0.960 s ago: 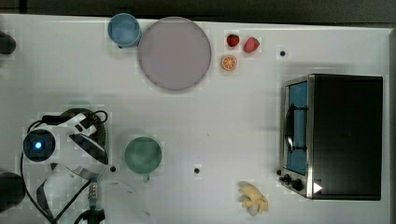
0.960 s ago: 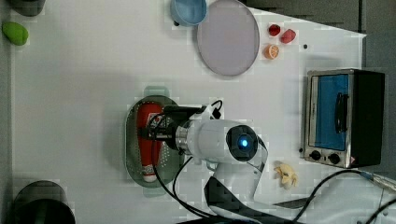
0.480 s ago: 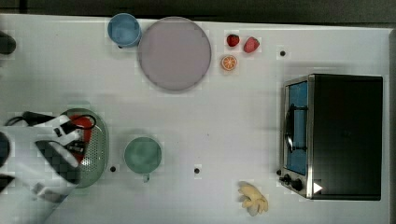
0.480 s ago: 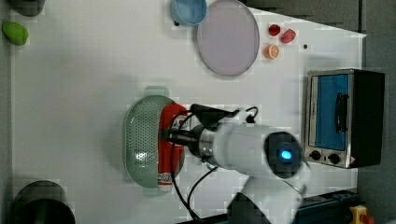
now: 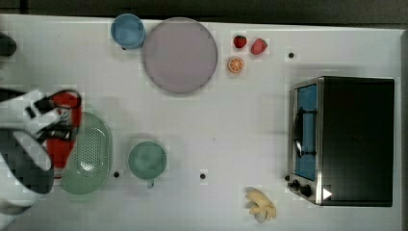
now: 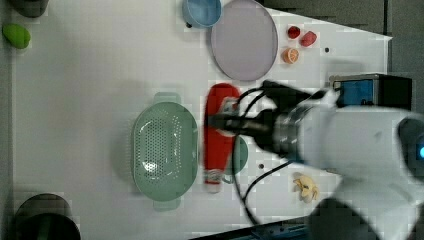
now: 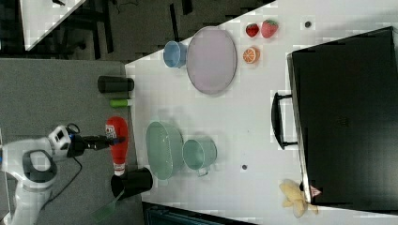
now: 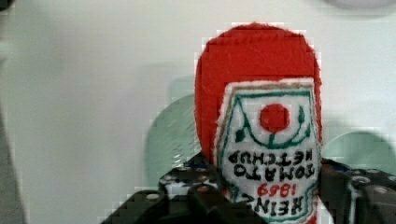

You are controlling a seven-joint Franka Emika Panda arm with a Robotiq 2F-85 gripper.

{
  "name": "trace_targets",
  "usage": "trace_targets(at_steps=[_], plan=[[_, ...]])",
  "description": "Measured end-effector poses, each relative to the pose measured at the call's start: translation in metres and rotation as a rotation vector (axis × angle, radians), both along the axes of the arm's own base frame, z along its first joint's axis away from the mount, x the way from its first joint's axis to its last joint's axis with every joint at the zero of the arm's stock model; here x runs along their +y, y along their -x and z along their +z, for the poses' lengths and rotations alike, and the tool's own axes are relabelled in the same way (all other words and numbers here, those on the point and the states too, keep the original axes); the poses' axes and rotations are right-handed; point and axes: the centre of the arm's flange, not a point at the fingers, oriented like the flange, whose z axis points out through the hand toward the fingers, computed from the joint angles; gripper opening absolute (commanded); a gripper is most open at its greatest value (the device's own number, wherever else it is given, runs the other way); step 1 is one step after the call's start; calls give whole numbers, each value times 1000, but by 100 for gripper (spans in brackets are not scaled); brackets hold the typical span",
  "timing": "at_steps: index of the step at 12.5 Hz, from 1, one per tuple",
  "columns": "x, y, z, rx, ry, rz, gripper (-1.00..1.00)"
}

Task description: Pick ketchup from strainer and place it on the table

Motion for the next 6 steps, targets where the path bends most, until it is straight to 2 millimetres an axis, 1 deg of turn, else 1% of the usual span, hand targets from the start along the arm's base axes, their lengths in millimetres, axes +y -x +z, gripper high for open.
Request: trace_targets(at_steps=[1, 2, 3, 5, 6], plan=[[-23, -17, 9, 3, 14, -7, 19], [-53, -37, 14, 8, 31, -26, 19], [-88, -56, 15, 11, 41, -48, 19], [-177, -90, 9, 21, 61, -95, 19], [-224, -102, 3, 31, 76, -118, 19]])
